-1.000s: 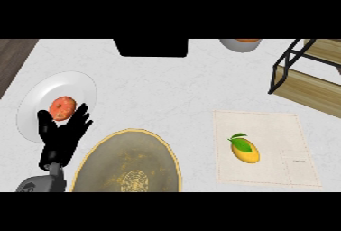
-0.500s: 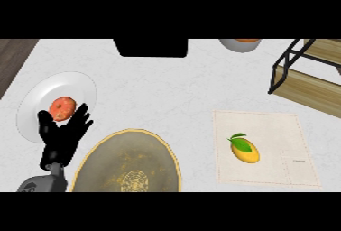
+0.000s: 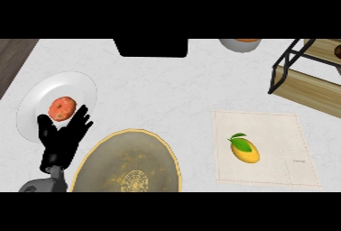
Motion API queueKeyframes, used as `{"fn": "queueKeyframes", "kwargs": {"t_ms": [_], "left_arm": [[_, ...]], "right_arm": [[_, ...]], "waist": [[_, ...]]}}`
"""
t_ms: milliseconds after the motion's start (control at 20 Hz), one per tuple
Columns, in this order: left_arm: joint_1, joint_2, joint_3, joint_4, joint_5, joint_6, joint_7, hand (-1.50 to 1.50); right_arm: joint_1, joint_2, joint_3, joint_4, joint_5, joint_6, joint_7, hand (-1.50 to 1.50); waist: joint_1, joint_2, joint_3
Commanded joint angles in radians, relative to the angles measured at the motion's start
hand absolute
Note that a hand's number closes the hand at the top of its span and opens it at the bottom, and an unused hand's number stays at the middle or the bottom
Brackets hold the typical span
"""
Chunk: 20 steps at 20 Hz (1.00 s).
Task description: Pick the sweet potato from the placemat and place it in the tiered shelf
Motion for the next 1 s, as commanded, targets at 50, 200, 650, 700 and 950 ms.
{"fn": "queueKeyframes", "kwargs": {"t_ms": [50, 200, 650, 700, 950], "left_arm": [[0.023, -0.019, -0.010, 0.019, -0.008, 0.012, 0.019, 0.00], [0.030, 0.000, -0.006, -0.031, 0.005, -0.010, 0.028, 0.00], [-0.013, 0.010, 0.019, 0.008, 0.009, 0.004, 0.063, 0.00], [-0.005, -0.003, 0.016, 0.036, -0.005, 0.010, 0.016, 0.00], [0.049, 0.000, 0.015, 0.004, 0.011, -0.017, 0.010, 0.00]], "right_arm": [[-0.030, -0.047, -0.078, 0.003, -0.073, -0.058, 0.040, -1.50], [-0.025, -0.145, -0.096, 0.029, -0.071, -0.081, 0.033, -1.50], [0.062, -0.294, -0.197, 0.070, -0.120, -0.218, 0.039, -1.50], [0.080, -0.347, -0.212, 0.079, -0.136, -0.160, 0.051, -1.50], [0.217, -0.450, -0.310, 0.145, -0.233, -0.011, -0.011, -1.50]], "waist": [[-0.005, 0.001, -0.003], [0.004, 0.004, -0.002], [-0.007, 0.005, -0.001], [-0.017, 0.004, -0.001], [-0.026, -0.001, 0.000]]}}
